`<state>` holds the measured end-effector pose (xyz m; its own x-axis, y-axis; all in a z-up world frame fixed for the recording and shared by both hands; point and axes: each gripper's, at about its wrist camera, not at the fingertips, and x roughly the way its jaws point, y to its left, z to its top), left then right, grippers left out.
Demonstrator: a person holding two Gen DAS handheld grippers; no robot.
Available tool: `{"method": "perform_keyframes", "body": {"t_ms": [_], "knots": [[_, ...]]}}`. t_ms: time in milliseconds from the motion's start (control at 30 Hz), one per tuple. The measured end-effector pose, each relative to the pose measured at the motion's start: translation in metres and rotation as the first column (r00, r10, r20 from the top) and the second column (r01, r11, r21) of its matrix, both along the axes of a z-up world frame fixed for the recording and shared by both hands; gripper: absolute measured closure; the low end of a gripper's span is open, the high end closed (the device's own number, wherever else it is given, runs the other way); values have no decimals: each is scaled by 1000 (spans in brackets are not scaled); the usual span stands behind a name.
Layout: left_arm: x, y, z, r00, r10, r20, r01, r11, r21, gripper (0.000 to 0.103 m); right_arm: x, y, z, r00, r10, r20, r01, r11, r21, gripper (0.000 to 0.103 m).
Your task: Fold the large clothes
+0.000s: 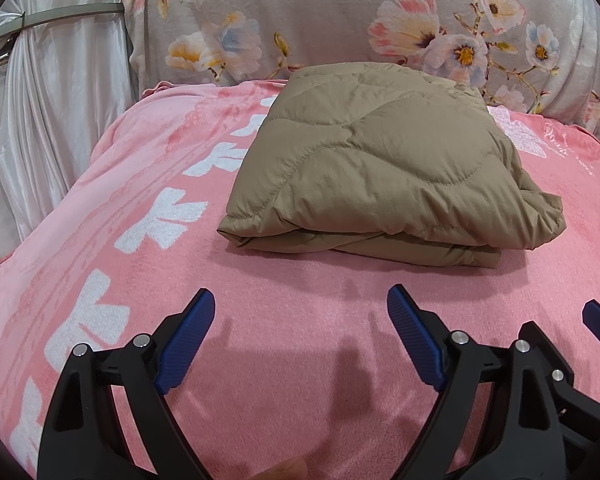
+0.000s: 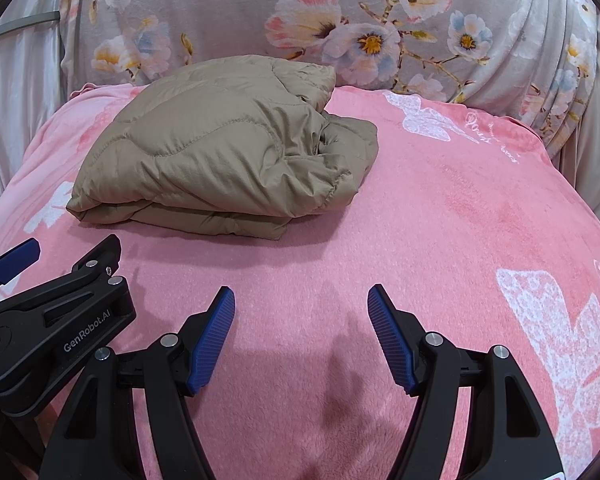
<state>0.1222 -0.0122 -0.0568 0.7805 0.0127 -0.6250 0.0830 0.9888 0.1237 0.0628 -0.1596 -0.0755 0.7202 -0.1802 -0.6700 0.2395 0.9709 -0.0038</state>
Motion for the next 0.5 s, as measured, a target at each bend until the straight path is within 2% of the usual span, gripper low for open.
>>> {"method": "perform_keyframes", "body": {"t_ms": [500], "knots": [[0,0,2,1000,-5,-2,5,1000,1,22,0,1,0,1000,0,-1,0,1000,-3,35]]}}
